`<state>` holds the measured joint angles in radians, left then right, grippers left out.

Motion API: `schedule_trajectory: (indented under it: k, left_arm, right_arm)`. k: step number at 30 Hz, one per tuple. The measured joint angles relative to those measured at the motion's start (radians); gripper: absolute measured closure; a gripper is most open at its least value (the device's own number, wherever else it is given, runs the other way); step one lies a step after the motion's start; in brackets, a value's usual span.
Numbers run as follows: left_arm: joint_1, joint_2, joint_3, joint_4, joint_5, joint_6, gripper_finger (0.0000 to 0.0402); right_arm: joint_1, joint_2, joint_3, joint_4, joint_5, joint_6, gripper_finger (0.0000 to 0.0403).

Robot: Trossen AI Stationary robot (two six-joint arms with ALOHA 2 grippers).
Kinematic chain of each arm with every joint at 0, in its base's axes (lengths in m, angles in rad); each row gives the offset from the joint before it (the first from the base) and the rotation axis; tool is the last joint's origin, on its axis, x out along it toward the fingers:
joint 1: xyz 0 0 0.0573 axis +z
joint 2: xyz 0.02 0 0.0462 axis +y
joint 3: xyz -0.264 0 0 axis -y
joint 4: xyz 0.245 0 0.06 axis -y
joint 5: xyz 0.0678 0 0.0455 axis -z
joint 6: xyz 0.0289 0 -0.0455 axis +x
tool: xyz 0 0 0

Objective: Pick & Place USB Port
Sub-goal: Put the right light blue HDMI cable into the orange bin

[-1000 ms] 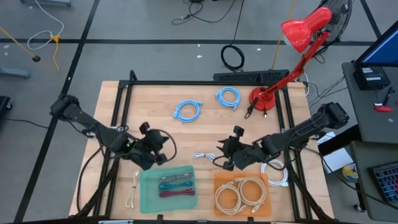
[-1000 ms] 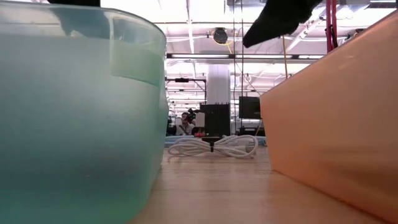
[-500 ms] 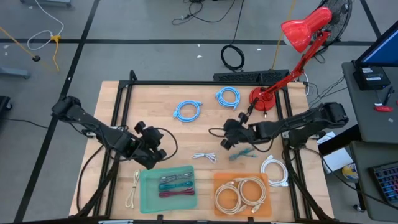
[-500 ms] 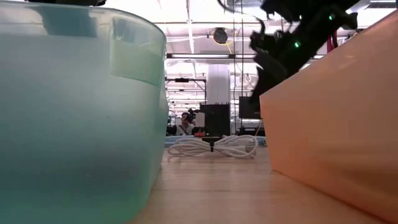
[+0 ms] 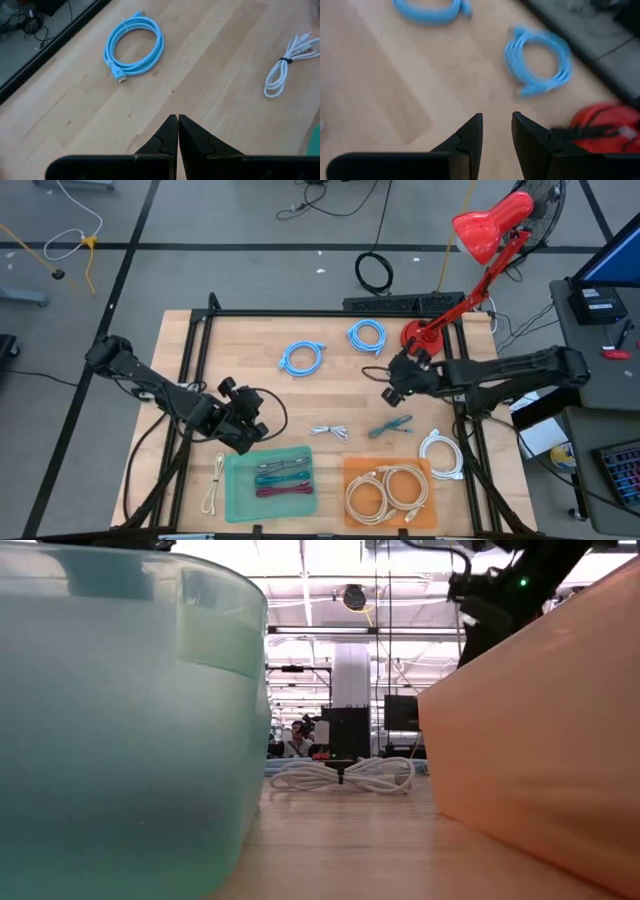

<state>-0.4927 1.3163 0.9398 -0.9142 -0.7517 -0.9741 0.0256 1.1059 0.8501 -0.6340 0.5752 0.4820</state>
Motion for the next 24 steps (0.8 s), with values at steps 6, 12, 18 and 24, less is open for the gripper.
schedule_trajectory:
  k: [6, 12, 18, 24]
  left_arm:
    - [0.0, 0.0, 0.0, 0.041, 0.001, 0.011, 0.0382]
    - [0.0, 0.0, 0.0, 0.083, 0.017, 0.058, 0.0382]
    - [-0.001, 0.0, 0.0, 0.083, 0.025, 0.063, 0.0382]
    - [0.001, 0.0, 0.0, 0.088, 0.026, 0.063, 0.0382]
  right_arm:
    - [-0.138, 0.011, 0.001, 0.167, -0.067, -0.22, 0.0305]
    - [-0.336, 0.088, 0.002, 0.308, -0.188, -0.376, 0.0279]
    - [-0.501, 0.192, 0.009, 0.366, -0.316, -0.446, 0.0244]
    - [-0.546, 0.353, 0.087, 0.367, -0.319, -0.52, 0.0214]
